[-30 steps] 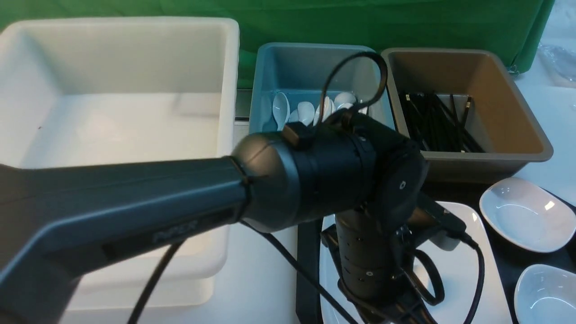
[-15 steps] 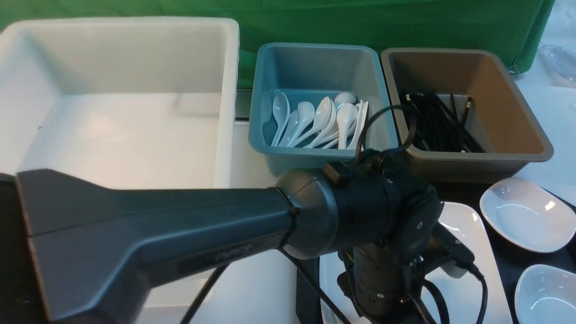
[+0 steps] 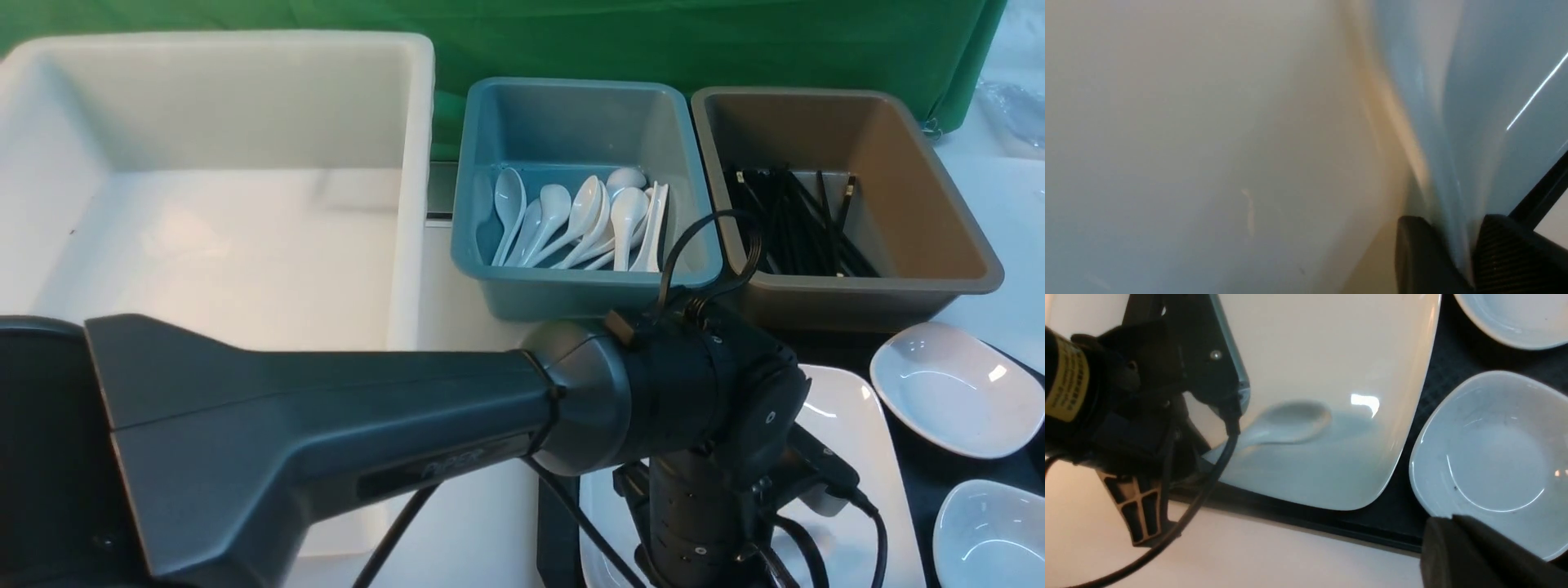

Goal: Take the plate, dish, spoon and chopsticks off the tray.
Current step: Use the left arm to grab a soup spoon from the plate, then use the left arm to put the soup spoon into the small storage box in the middle

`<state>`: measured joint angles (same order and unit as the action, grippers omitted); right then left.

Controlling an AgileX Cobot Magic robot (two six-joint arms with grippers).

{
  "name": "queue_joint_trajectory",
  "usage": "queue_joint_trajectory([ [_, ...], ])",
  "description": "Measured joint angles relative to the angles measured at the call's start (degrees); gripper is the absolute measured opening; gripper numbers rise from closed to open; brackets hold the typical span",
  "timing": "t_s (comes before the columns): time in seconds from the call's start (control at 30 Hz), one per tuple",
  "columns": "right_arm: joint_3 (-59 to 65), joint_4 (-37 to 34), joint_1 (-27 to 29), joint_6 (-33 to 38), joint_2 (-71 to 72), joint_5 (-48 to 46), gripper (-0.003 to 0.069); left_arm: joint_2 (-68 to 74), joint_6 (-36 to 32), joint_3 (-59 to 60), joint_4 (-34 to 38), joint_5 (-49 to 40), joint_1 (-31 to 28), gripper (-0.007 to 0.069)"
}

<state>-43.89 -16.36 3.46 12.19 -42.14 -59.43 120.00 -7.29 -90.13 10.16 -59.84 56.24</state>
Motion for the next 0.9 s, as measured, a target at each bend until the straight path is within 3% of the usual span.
queue_joint_trajectory([
  [0.13,0.0,0.0,0.0,0.5,0.0,0.0,0.0038,0.4,0.7,-3.7,-1.0,-4.4,0.0,0.0027],
  [0.53,0.0,0.0,0.0,0.7,0.0,0.0,0.0052,-0.2,2.5,-18.6,-1.7,-10.0,-2.3,0.0026],
  [0.9,0.0,0.0,0.0,0.8,0.0,1.7,0.0059,3.2,3.3,-40.0,-3.1,-6.4,-21.1,0.0026],
])
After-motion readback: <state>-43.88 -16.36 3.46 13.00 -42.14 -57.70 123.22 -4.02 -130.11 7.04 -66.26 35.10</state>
